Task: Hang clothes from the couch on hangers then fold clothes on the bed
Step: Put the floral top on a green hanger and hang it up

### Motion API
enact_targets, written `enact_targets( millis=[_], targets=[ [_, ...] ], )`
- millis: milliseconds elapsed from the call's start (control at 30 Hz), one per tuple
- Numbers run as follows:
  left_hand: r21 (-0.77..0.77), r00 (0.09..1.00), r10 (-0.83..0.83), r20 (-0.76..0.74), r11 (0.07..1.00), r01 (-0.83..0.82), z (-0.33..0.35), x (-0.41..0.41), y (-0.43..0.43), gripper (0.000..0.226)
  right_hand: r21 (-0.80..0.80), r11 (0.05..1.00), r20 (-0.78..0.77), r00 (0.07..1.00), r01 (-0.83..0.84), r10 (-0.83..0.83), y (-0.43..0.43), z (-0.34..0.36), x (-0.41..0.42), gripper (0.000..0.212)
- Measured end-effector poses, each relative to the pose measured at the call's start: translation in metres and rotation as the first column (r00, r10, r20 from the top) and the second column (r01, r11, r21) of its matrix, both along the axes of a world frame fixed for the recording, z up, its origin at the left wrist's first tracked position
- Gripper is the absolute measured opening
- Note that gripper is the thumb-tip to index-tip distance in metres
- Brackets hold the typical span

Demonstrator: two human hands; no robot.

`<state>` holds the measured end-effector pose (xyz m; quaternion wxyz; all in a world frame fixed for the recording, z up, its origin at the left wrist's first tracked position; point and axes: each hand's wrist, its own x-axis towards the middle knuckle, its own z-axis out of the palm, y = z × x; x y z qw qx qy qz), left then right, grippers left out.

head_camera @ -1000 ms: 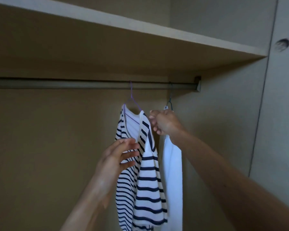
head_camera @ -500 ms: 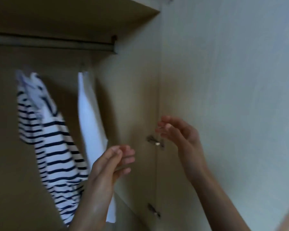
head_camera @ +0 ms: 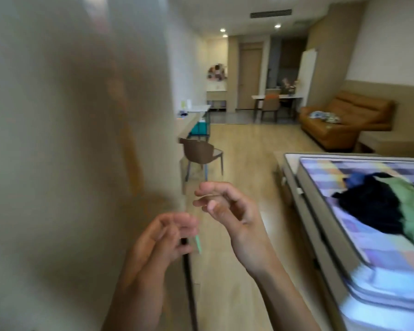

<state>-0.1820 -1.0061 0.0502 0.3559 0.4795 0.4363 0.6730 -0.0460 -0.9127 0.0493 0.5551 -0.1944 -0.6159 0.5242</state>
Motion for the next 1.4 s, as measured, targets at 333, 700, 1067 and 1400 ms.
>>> enact_targets(
  millis=[333,700,1067,1400],
  targets=[
    [-0.184,0.994,-0.112,0.016,0.976,0.113,-0.027,0.150,0.158,0.039,-0.172,0.935,0.072,0.951,0.309,-0.301,0.144,-0.038,0.176,0.032],
    [-0.255,0.984,-0.180,0.000,0.951,0.174,-0.062,0.235,0.408,0.043,-0.232,0.860,0.122,0.891,0.455,-0.438,0.382,-0.083,0.258,0.031],
    [-0.284,0.979,-0.203,-0.030,0.940,0.186,-0.034,0.291,0.631,0.044,-0.241,0.833,0.131,0.867,0.498,-0.480,0.603,-0.073,0.320,0.030],
    [-0.309,0.982,-0.171,-0.084,0.941,0.138,-0.039,0.366,0.843,0.029,-0.231,0.807,0.236,0.836,0.543,-0.495,0.815,-0.081,0.403,0.016]
  ],
)
